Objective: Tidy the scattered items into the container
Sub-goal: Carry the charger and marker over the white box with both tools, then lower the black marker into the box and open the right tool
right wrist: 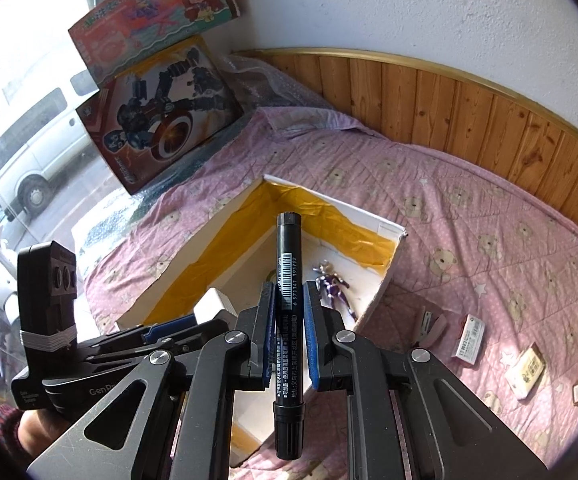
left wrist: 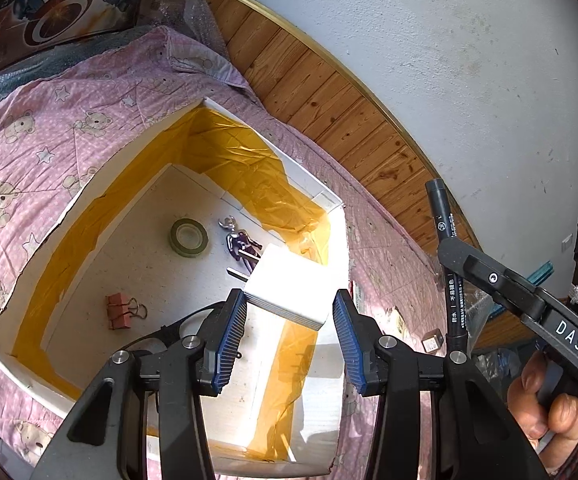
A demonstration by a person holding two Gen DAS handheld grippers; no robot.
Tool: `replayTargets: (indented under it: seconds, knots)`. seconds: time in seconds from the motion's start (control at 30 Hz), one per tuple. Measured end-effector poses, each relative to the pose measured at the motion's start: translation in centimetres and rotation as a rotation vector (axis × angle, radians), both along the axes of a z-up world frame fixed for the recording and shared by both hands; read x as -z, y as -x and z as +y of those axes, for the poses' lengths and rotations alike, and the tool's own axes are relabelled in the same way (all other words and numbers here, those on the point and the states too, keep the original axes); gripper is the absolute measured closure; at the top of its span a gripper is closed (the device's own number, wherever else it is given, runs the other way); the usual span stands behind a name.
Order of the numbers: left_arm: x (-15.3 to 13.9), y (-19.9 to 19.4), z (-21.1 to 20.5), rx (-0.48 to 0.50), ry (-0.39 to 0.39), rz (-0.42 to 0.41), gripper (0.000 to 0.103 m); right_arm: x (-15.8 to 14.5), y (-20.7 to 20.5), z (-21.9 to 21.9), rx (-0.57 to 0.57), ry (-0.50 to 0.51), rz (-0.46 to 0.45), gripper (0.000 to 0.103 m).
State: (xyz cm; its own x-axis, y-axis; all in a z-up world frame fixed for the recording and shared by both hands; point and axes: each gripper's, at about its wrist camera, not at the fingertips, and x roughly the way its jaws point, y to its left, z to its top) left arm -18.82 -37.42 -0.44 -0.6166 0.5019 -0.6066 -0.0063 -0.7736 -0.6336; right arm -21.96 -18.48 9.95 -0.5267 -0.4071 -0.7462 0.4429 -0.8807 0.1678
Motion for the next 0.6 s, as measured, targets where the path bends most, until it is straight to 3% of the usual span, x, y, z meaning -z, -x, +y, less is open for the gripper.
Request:
replayTargets:
  seconds: [0.37,0.6]
  knots:
    - [1.3,0.1,-2.7,-0.038,-0.01,-0.055,0.057,1.9,3.4,-1.6,-0.061,0.045,-0.103,0.089]
    - [1.4,-0.2,0.7,0.163,0.033,-0.056,0.057,3.2,5.0,-2.0,-0.08,0.079,-0.18,0.089]
